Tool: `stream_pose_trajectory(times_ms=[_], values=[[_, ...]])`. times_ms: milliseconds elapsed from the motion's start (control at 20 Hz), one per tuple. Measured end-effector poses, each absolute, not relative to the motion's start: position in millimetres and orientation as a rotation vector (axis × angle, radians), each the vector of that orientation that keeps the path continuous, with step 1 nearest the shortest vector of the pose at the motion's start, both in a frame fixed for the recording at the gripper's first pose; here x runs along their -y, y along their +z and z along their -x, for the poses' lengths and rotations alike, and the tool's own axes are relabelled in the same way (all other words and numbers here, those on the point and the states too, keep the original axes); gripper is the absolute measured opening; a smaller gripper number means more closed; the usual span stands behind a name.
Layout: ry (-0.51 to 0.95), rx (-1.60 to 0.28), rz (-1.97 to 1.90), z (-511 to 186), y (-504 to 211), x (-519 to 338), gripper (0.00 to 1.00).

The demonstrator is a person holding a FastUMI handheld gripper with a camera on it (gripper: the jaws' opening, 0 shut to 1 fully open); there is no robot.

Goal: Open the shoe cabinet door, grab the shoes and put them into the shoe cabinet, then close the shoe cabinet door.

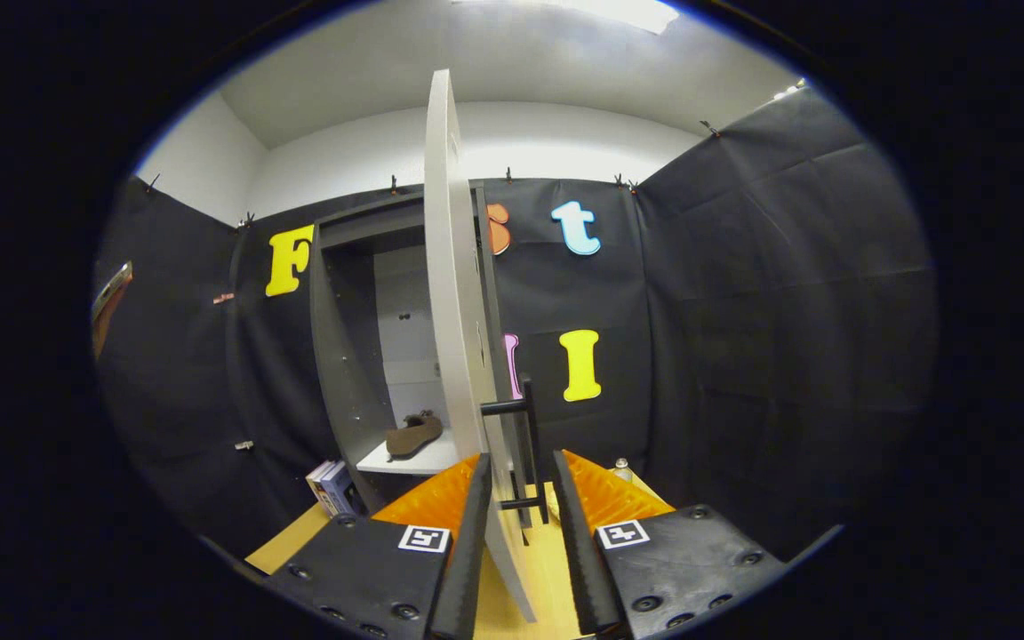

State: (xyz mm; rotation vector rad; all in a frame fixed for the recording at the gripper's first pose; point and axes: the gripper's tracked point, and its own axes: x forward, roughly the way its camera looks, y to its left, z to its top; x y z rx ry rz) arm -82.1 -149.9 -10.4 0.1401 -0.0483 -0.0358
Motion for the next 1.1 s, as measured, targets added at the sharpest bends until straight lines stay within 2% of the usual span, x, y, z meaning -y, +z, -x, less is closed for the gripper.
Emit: stream_pose_trajectory(times_ms=[150,350,400,500,800,1100], values=[[-0.022,0.069,-0.115,99,-10,125,0.47],[0.037,-0.043,-0.074,96,-48,73,0.88],[0.055,-0.091,-0.070,92,-63,60,0.94],[0.100,-0.205,-0.066,87,-102,30,0.98],[0.229,-0.506,-0.067,87,-218,-38,0.99],[0.231,-0.694,-0.037,67,-324,-69,0.99]])
